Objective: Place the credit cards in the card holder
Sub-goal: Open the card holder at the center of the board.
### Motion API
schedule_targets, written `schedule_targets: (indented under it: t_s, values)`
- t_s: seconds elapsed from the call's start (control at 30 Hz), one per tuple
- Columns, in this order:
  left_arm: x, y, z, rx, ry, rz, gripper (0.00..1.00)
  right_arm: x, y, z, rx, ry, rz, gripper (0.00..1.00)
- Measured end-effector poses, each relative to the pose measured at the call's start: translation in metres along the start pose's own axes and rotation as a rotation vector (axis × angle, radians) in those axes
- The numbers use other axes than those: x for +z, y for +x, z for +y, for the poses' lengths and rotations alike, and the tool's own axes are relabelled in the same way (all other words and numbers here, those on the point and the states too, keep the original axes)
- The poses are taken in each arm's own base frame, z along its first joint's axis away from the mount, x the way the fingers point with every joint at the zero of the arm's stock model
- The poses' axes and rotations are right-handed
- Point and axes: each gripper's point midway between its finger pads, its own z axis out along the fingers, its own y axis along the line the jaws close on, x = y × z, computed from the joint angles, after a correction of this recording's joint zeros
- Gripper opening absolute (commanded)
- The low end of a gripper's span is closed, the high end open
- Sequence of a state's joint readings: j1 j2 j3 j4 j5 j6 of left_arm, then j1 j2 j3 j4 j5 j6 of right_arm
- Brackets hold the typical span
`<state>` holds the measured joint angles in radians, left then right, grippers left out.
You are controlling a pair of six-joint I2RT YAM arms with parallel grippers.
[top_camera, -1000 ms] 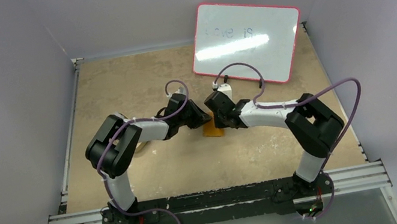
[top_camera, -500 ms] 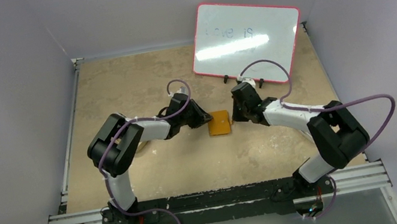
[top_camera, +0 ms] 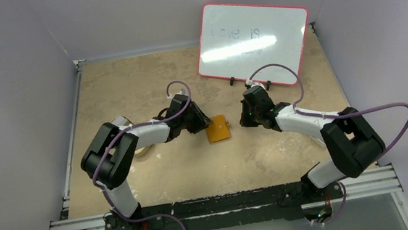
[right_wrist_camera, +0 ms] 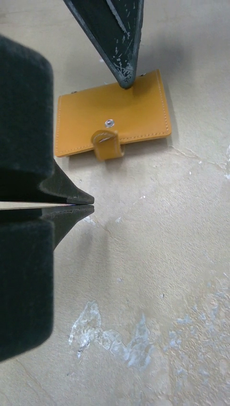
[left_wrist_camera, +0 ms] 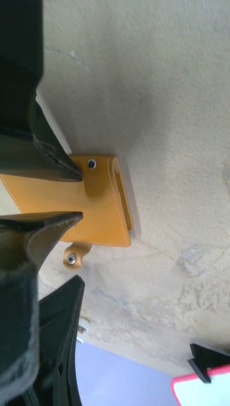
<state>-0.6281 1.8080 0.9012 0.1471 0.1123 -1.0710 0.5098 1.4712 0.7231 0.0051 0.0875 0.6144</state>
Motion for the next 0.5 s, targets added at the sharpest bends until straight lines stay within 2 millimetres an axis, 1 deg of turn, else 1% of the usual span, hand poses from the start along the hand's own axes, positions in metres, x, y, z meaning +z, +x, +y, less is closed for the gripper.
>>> schedule_targets:
  t_s: [0.07,0.13,0.17,0.23,0.3,0.4,0.5]
  values:
    - [-0.006,0.0,0.002,0.023,-0.015,0.005,0.35,-0.003,0.0,0.002,-0.01,-0.019,-0.004,0.0]
    - [-0.011,-0.001,0.005,0.055,-0.046,0.012,0.36,-0.008,0.0,0.008,-0.02,-0.06,-0.003,0.0]
    - [-0.012,-0.002,0.006,0.069,-0.062,0.012,0.36,-0.01,-0.002,0.012,-0.025,-0.079,-0.008,0.03]
    - [-0.014,-0.004,0.01,0.093,-0.091,0.009,0.35,-0.013,-0.005,0.018,-0.035,-0.11,-0.018,0.18]
    - [-0.016,-0.004,0.013,0.107,-0.11,0.009,0.34,-0.013,-0.007,0.023,-0.043,-0.137,-0.024,0.28]
    - [-0.017,-0.004,0.015,0.114,-0.12,0.006,0.33,-0.014,-0.008,0.031,-0.058,-0.169,-0.029,0.37]
    - [-0.017,-0.005,0.015,0.114,-0.118,0.005,0.32,-0.015,-0.009,0.043,-0.084,-0.196,-0.027,0.42]
